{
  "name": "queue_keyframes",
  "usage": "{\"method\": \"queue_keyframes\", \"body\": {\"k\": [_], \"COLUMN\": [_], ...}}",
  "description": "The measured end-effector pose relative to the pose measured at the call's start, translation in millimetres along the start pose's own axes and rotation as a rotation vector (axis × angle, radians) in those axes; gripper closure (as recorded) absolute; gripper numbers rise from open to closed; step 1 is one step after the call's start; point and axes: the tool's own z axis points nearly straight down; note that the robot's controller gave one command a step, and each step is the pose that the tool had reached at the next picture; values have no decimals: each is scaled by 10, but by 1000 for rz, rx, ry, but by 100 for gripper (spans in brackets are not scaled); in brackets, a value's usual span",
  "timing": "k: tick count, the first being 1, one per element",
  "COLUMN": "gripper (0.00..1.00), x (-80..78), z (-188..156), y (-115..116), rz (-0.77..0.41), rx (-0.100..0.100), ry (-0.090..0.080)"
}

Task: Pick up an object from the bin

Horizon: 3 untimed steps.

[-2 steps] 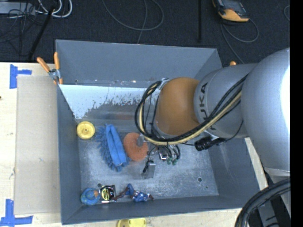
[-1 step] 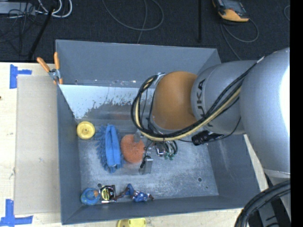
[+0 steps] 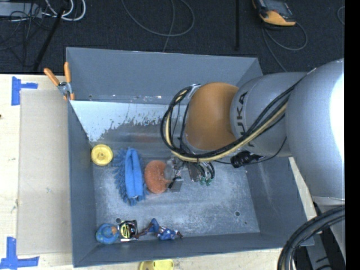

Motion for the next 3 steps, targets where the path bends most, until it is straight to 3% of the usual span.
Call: {"method": "queue_keyframes", "body": {"k": [1,2,3], "gripper": [100,100,0], "x": [0,-59,-45], "z": [0,-458,-867], "y": [0,-21,13], "rz": [-1,-5,9], "rx": [0,1,-1], "ry": [0,6,-5]}}
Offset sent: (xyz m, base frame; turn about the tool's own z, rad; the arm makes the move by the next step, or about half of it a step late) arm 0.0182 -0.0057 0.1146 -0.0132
